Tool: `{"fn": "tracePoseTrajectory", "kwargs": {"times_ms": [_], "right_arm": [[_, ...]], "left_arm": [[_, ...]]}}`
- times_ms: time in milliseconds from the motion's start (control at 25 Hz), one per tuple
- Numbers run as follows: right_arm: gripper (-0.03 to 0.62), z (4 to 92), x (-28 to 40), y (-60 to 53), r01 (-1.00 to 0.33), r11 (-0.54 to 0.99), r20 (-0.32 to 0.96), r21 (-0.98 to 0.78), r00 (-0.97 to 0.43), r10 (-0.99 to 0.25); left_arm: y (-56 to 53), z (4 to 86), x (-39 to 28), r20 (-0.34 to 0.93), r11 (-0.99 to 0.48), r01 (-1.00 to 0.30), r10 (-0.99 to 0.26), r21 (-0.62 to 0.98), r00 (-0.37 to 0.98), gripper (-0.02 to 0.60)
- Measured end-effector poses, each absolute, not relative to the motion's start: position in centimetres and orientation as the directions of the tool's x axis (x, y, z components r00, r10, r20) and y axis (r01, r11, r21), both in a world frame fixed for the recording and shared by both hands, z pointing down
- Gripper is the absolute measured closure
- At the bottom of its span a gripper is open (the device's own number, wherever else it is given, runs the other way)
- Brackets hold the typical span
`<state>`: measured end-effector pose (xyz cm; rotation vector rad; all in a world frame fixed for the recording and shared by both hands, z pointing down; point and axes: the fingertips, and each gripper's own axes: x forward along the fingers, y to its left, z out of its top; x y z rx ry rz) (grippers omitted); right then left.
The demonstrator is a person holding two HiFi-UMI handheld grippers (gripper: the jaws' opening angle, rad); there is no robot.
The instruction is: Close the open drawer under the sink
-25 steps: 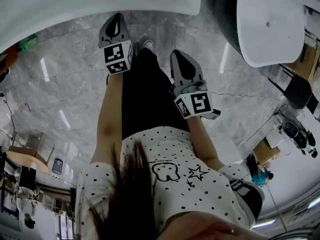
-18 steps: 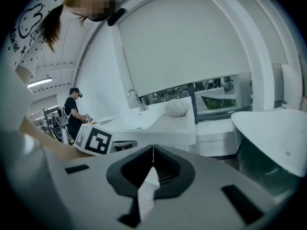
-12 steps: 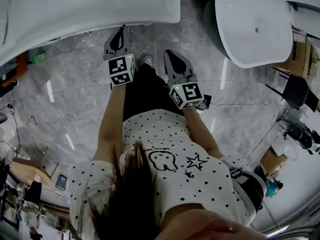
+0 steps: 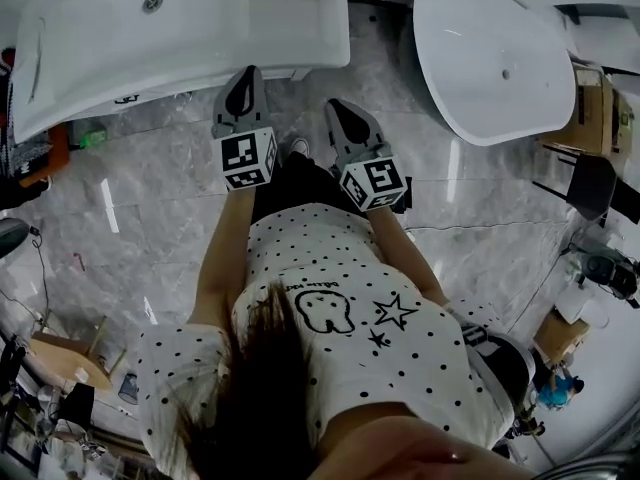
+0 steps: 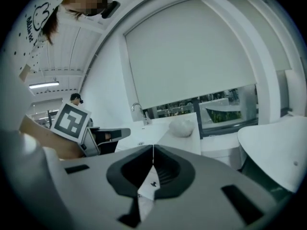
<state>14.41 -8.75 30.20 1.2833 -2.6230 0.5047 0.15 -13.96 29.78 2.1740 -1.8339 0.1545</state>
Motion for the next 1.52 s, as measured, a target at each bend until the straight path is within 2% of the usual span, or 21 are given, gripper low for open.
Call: {"fn": "tracePoseTrajectory", "kwargs": {"times_ms": [560,1280,1520], "right_arm": [[0.58,22.0,11.6,-9.9,-0.793,0.595,0.171,-0.133,-0.61,-0.774],[0.579,19.2,7.8,-7.8,-0.796,0.6,0.135,-0.082,-0.605,-0.785],[0.58,20.3,6.1,-6.9,-0.801,0.595,0.178,-0.061,-0.596,-0.783]], "left_arm": [[-11.5,22.2,-2.1,0.157,-0.205,-0.972,-0.962,0.115,0.222,0.577],[-7.4,18.9,-3.8,0.111,-0.309,-0.939,-0.939,0.15,0.326,0.577],[-6.3,19.4,-4.3,0.114,-0.352,-0.923,-0.922,0.154,0.37,0.577]]}}
